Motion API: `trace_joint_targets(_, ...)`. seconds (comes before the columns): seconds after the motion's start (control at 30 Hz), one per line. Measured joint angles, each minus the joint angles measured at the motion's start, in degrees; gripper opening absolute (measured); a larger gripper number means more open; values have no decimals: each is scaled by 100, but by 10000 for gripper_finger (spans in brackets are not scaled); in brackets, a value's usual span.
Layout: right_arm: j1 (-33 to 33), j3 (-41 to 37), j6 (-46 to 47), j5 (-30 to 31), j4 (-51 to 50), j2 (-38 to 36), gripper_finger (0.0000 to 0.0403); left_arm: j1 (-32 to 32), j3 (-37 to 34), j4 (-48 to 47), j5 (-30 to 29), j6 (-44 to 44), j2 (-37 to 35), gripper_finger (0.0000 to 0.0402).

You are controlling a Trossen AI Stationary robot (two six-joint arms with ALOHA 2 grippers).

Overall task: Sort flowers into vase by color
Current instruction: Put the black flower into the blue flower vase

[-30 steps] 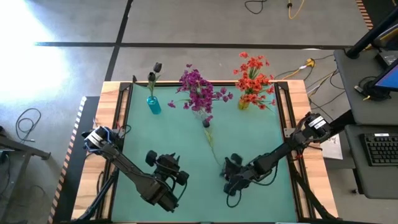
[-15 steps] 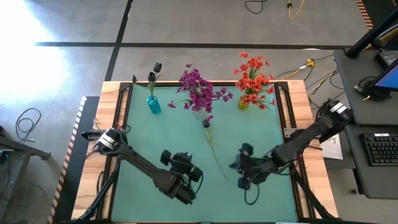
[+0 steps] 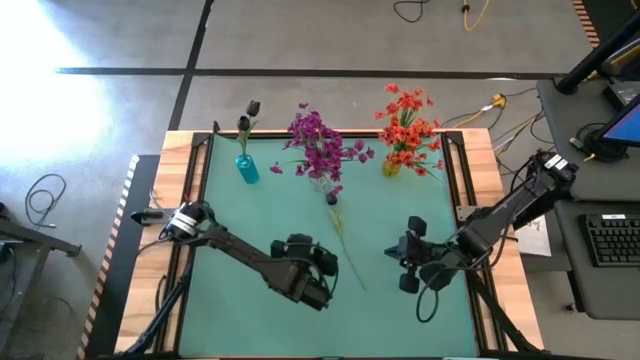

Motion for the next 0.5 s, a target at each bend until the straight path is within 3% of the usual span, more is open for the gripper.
trace_joint_targets(0.27,2,-5,-123,31,2,13,11,483,-8,928,15,195,67,215)
trace_joint_targets(0.5,13,-12,-136,29,3,11,11,790,-16,1784,321,662,427,218)
